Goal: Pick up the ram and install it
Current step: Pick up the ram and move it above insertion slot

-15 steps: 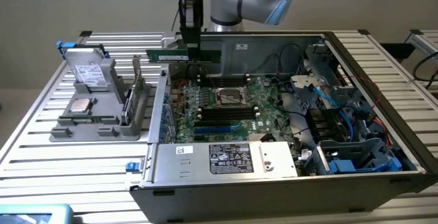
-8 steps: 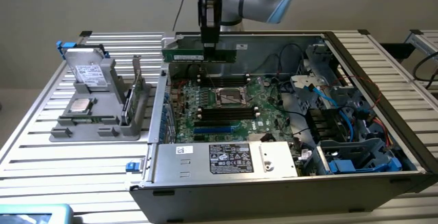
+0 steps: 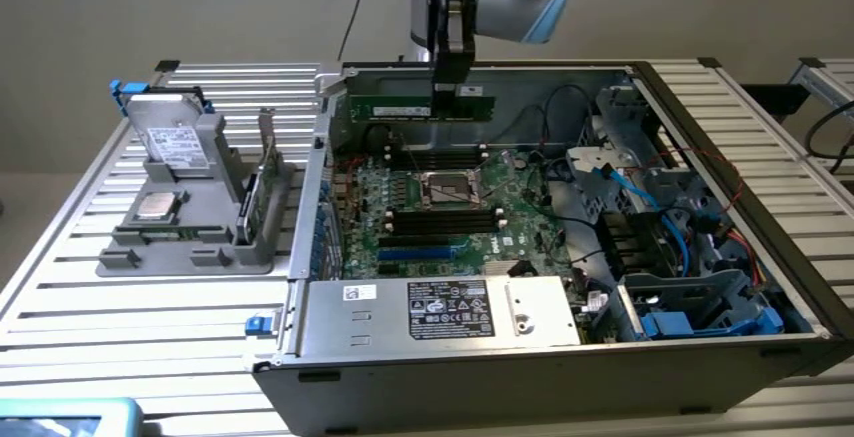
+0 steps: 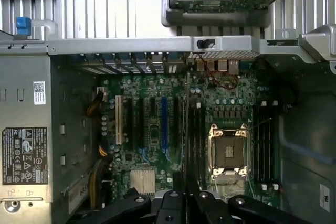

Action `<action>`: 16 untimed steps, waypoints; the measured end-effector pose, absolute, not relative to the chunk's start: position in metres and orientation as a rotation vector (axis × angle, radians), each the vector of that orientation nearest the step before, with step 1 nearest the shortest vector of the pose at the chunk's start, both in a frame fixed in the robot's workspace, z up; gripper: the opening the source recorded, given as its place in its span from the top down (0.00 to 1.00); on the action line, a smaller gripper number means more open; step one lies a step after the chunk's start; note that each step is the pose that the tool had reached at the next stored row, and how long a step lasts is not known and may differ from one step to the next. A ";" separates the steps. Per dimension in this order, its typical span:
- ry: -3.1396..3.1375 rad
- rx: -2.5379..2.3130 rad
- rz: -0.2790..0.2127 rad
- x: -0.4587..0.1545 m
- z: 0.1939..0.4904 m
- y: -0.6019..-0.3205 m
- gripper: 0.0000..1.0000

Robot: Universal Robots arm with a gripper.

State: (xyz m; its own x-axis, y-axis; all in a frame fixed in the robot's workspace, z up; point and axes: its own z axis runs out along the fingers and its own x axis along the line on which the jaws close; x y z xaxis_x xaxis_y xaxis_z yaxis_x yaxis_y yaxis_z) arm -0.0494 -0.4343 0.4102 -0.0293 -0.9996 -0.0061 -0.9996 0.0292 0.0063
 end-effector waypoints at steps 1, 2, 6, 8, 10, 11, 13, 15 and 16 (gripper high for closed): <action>2.250 -2.192 0.014 -0.049 0.410 -0.434 0.87; 2.247 -2.195 0.015 -0.048 0.410 -0.434 0.87; 2.237 -2.204 0.015 -0.045 0.408 -0.429 0.87; 2.234 -2.207 0.015 -0.044 0.407 -0.424 0.87; 2.233 -2.209 0.015 -0.044 0.406 -0.419 0.87; 2.232 -2.210 0.015 -0.043 0.406 -0.417 0.87; 2.230 -2.211 0.015 -0.038 0.405 -0.415 0.87; 2.229 -2.213 0.015 -0.033 0.405 -0.414 0.87; 2.228 -2.214 0.015 -0.030 0.405 -0.413 0.87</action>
State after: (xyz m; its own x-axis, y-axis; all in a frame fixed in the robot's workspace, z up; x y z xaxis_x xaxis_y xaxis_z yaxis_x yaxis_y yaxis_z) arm -0.0304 -0.4130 0.4048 -0.0063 -1.0000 -0.0075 -1.0000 0.0062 0.0063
